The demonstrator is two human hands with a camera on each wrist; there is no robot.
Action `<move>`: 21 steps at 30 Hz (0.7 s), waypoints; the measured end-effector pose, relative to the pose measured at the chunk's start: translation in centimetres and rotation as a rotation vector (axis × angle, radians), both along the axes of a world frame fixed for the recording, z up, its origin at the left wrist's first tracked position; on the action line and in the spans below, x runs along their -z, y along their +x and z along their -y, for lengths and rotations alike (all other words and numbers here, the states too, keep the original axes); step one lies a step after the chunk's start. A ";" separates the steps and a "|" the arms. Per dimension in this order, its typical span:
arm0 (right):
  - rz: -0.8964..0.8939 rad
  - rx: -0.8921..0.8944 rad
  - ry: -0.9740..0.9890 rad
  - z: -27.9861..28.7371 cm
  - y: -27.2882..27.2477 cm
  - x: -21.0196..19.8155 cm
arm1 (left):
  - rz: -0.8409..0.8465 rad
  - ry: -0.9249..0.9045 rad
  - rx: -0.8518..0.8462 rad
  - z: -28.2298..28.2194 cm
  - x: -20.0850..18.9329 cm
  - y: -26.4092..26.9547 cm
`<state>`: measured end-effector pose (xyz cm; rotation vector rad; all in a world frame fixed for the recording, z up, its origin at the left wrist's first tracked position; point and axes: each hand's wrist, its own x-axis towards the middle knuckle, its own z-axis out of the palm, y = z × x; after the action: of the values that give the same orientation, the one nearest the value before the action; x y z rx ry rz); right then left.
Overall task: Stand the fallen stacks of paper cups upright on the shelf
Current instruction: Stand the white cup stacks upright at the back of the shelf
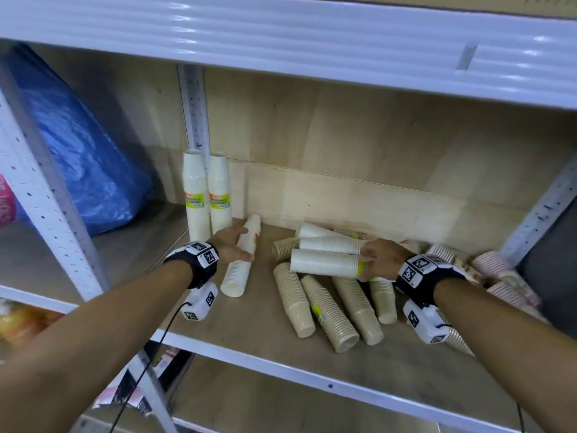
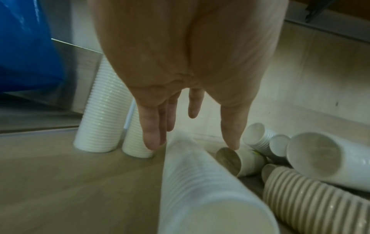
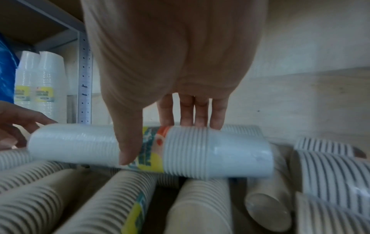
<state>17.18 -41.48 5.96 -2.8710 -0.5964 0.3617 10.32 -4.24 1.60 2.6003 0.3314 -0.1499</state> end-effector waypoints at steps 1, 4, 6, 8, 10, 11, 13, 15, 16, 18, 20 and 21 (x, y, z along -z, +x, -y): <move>0.011 -0.006 -0.018 0.3 -0.1 0.2 | -0.019 -0.012 -0.010 -0.1 0.4 0.0; 0.027 0.014 -0.022 1.2 -0.3 0.9 | -0.064 -0.018 -0.032 -0.3 1.6 -0.2; 0.019 0.015 -0.019 1.9 -0.3 1.5 | -0.080 -0.019 -0.044 -0.3 2.3 -0.3; -0.001 0.015 -0.008 2.4 -0.2 2.0 | -0.085 -0.057 -0.060 -0.2 2.5 -0.5; -0.007 0.024 0.010 2.7 -0.1 2.3 | -0.084 -0.102 -0.078 0.1 2.4 -0.8; -0.006 0.031 0.010 2.8 -0.1 2.5 | -0.087 -0.112 -0.085 0.3 2.4 -0.8; -0.001 0.038 0.005 2.8 -0.1 2.6 | -0.102 -0.135 -0.104 0.5 2.2 -0.9; 0.003 0.040 -0.002 2.7 -0.1 2.6 | -0.111 -0.174 -0.121 0.6 2.2 -1.1; 0.004 0.040 -0.008 2.7 -0.1 2.5 | -0.112 -0.181 -0.123 0.7 2.1 -1.2; -0.005 0.044 -0.023 2.7 -0.2 2.2 | -0.109 -0.182 -0.122 0.7 2.1 -1.3; -0.008 0.029 -0.046 2.6 -0.4 1.5 | -0.104 -0.190 -0.125 0.6 2.1 -1.4; -0.002 0.025 -0.059 2.5 -0.6 1.1 | -0.100 -0.197 -0.129 0.5 2.2 -1.4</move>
<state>16.62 -44.02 4.82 -2.9312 -0.5582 0.3848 8.95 -4.75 -0.58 2.3742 0.4931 -0.2550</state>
